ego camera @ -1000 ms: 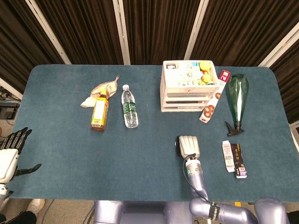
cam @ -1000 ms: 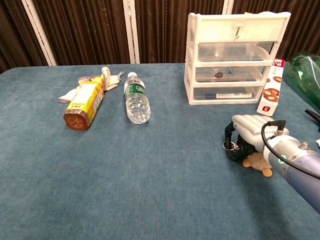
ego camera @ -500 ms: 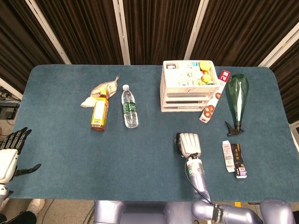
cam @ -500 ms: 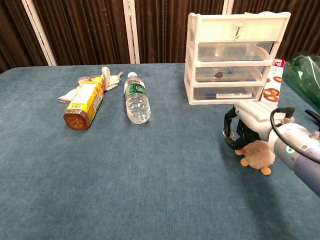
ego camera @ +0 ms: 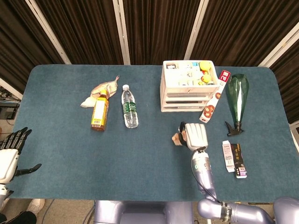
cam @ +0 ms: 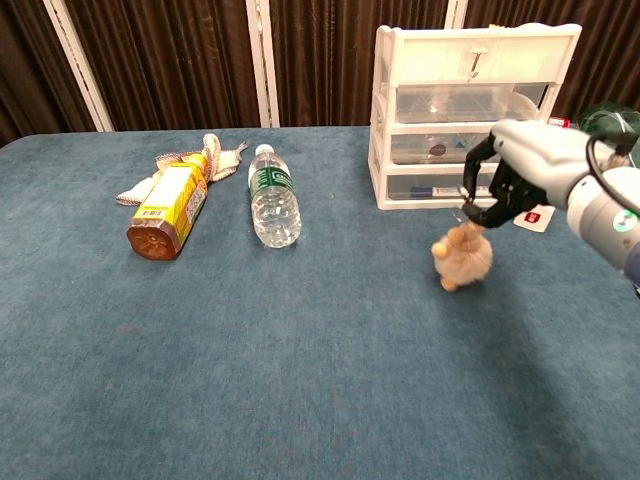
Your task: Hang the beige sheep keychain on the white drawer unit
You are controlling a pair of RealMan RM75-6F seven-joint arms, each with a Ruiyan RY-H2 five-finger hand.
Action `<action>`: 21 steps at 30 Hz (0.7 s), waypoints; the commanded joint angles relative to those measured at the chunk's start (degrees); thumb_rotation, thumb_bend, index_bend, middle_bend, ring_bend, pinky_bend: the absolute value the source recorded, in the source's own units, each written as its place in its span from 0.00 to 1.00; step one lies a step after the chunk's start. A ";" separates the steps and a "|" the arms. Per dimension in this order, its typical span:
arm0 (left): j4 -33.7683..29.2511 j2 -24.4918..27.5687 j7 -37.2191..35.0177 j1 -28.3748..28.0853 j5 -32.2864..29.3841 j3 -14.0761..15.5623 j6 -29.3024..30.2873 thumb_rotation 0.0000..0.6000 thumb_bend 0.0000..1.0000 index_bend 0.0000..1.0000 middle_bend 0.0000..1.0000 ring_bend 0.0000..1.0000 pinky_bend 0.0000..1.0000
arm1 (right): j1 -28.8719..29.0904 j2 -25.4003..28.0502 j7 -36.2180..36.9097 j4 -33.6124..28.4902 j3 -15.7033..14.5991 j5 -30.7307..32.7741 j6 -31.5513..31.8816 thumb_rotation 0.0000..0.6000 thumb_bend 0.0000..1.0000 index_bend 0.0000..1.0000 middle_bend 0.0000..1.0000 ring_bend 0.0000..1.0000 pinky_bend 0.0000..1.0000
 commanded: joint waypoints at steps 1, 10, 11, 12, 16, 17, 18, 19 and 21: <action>-0.03 0.00 0.06 -0.05 -0.12 -0.03 -0.13 1.00 0.00 0.00 0.00 0.00 0.00 | 0.44 0.80 -0.42 -0.60 1.06 0.31 0.37 1.00 0.40 0.58 1.00 1.00 1.00; -0.07 0.01 -0.07 -0.19 -0.54 -0.16 -0.50 1.00 0.00 0.00 0.00 0.00 0.00 | 1.90 1.77 -0.41 -0.28 3.89 1.70 0.69 1.00 0.40 0.58 1.00 1.00 1.00; -0.09 0.03 -0.12 -0.21 -0.59 -0.18 -0.54 1.00 0.00 0.00 0.00 0.00 0.00 | 2.06 1.80 -0.33 -0.14 4.14 1.91 0.71 1.00 0.40 0.58 1.00 1.00 1.00; -0.10 0.05 -0.12 -0.22 -0.63 -0.19 -0.57 1.00 0.00 0.00 0.00 0.00 0.00 | 2.22 1.83 -0.29 0.03 4.33 2.09 0.70 1.00 0.40 0.58 1.00 1.00 1.00; -0.11 0.04 -0.16 -0.24 -0.76 -0.22 -0.66 1.00 0.00 0.00 0.00 0.00 0.00 | 2.82 1.91 0.00 0.66 5.03 2.38 0.77 1.00 0.40 0.59 1.00 1.00 1.00; -0.12 0.06 -0.19 -0.25 -0.83 -0.23 -0.70 1.00 0.00 0.00 0.00 0.00 0.00 | 3.07 1.91 0.12 0.91 5.33 2.39 0.84 1.00 0.40 0.59 1.00 1.00 1.00; -0.14 0.07 -0.19 -0.25 -0.89 -0.25 -0.72 1.00 0.00 0.00 0.00 0.00 0.00 | 3.27 1.92 0.19 1.08 5.52 2.49 0.83 1.00 0.40 0.59 1.00 1.00 1.00; -0.16 0.09 -0.17 -0.26 -0.95 -0.27 -0.75 1.00 0.00 0.00 0.00 0.00 0.00 | 3.51 1.98 0.21 1.18 5.82 2.62 0.83 1.00 0.40 0.59 1.00 1.00 1.00; -0.20 0.10 -0.18 -0.29 -1.08 -0.31 -0.85 1.00 0.00 0.00 0.00 0.00 0.00 | 3.88 2.09 0.26 1.29 6.27 2.73 0.91 1.00 0.40 0.59 1.00 1.00 1.00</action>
